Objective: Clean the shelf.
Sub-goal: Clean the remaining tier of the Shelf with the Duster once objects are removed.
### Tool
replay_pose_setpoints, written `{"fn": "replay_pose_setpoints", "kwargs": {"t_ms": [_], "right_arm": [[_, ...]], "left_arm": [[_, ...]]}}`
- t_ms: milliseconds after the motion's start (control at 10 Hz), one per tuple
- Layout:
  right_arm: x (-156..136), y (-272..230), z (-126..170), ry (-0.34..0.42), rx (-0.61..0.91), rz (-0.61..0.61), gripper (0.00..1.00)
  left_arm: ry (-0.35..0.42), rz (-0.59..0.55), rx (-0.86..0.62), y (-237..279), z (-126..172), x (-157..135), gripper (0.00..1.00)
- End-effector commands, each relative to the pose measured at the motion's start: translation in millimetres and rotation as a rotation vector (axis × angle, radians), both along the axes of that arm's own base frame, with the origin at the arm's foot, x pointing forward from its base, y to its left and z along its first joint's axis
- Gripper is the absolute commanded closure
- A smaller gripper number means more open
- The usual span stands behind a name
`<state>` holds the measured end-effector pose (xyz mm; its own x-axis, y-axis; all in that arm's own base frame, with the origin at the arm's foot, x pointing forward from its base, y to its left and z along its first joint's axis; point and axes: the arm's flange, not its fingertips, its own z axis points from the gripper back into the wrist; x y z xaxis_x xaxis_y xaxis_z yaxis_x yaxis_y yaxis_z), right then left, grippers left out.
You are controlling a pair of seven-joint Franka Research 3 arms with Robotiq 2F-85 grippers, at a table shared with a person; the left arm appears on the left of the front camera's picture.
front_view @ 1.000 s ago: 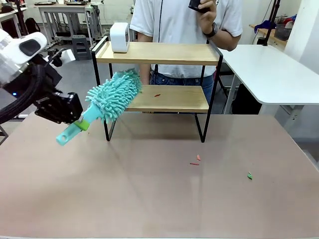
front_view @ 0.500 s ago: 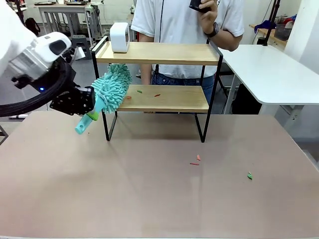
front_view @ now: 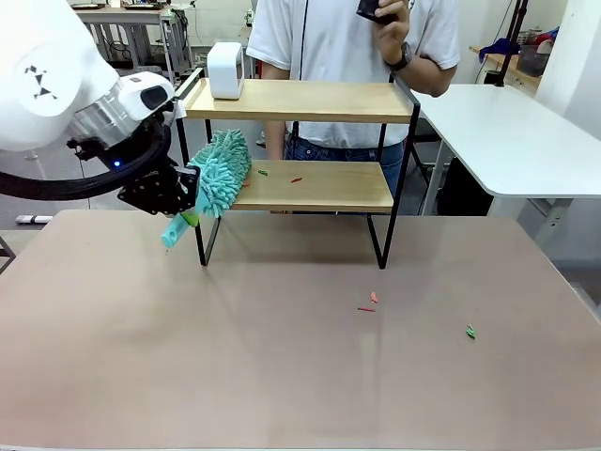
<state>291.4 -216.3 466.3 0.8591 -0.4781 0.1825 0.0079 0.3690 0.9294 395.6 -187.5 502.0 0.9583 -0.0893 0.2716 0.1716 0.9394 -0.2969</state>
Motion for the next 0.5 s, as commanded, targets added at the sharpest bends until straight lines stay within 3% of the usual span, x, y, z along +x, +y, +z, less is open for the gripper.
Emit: {"fn": "replay_pose_setpoints", "kwargs": {"t_ms": [0, 100, 400], "right_arm": [[1.8, 0.7, 0.0, -0.038, 0.006, -0.001, 0.00], [1.8, 0.7, 0.0, -0.038, 0.006, -0.001, 0.00], [1.8, 0.7, 0.0, -0.038, 0.006, -0.001, 0.00]], "left_arm": [[0.035, -0.099, -0.019, -8.8, 6.2, 8.6, 0.88], [0.031, -0.139, -0.022, -14.2, 5.0, 13.5, 0.88], [0.117, -0.329, 0.008, -30.1, -0.6, 23.5, 0.88]]}}
